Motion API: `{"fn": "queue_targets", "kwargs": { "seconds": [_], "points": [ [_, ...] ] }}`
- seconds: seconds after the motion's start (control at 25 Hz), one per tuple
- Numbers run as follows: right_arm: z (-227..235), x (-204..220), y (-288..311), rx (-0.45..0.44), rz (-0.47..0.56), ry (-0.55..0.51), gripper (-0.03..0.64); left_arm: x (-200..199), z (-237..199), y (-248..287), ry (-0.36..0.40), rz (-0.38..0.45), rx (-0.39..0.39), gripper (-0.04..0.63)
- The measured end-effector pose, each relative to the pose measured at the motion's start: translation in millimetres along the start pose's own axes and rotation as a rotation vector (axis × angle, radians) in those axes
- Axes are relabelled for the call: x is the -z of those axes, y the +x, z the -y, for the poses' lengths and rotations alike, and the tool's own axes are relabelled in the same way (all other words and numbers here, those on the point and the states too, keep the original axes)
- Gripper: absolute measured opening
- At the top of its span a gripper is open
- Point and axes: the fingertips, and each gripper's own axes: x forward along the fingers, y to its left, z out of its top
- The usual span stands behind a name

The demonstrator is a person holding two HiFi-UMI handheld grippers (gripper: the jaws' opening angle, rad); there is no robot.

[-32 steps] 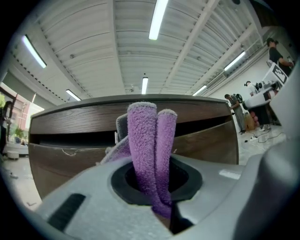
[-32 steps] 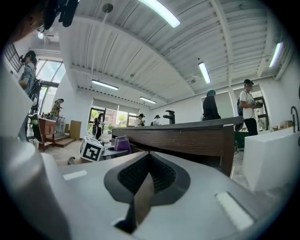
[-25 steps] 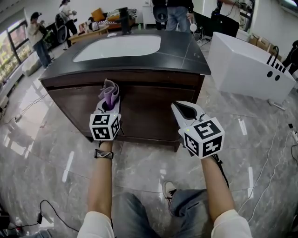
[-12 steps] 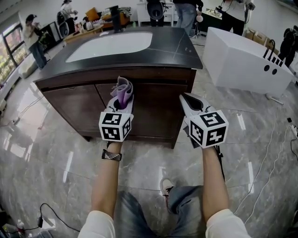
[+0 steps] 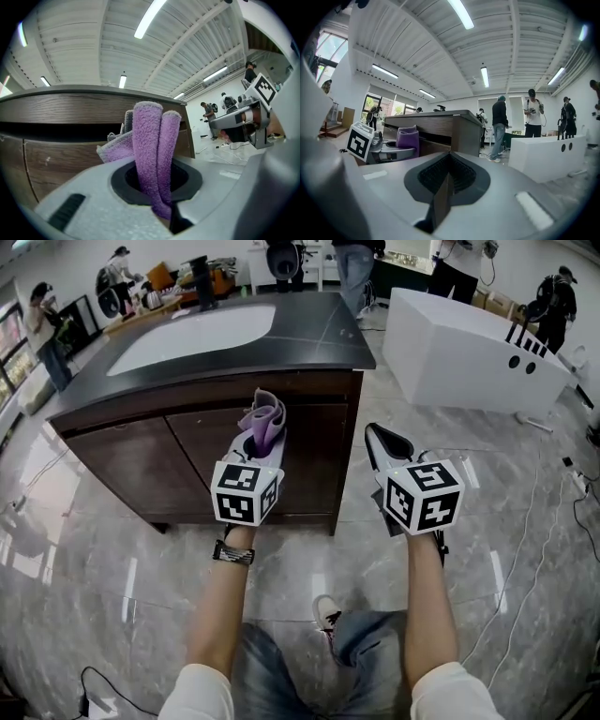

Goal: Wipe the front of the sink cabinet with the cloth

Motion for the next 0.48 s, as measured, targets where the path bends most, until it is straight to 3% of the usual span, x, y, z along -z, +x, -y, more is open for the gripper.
{"fn": "queue_targets", "kwargs": {
  "seconds": [0.48],
  "points": [
    [31,15,-4,0.053,-0.038,0.018,0.006,-18,83,43,0.007,0.019,0.192,0.048]
  ]
}}
